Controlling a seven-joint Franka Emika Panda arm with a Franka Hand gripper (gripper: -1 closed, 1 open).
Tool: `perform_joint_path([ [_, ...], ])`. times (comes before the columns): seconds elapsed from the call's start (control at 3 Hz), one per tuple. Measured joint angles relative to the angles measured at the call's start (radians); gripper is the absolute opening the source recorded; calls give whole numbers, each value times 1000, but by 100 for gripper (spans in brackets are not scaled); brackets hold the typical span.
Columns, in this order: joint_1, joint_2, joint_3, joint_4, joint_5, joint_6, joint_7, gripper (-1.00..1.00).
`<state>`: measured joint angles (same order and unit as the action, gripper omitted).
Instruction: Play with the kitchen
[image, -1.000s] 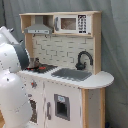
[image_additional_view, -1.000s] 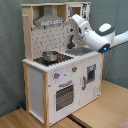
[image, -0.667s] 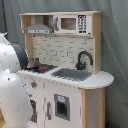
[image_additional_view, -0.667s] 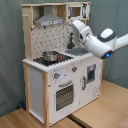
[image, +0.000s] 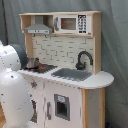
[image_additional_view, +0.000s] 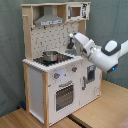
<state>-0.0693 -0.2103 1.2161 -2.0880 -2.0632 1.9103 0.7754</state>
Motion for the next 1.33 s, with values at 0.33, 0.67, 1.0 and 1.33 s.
perform_joint_path([
  [0.33, -27, 32, 57, -64, -54, -24, 11, 100],
  [0.67, -50, 66, 77, -128, -119, -24, 25, 100],
  [1.0, -52, 130, 90, -173, -194, -24, 26, 100],
  [1.33, -50, 214, 137, -174, -243, -26, 19, 100],
])
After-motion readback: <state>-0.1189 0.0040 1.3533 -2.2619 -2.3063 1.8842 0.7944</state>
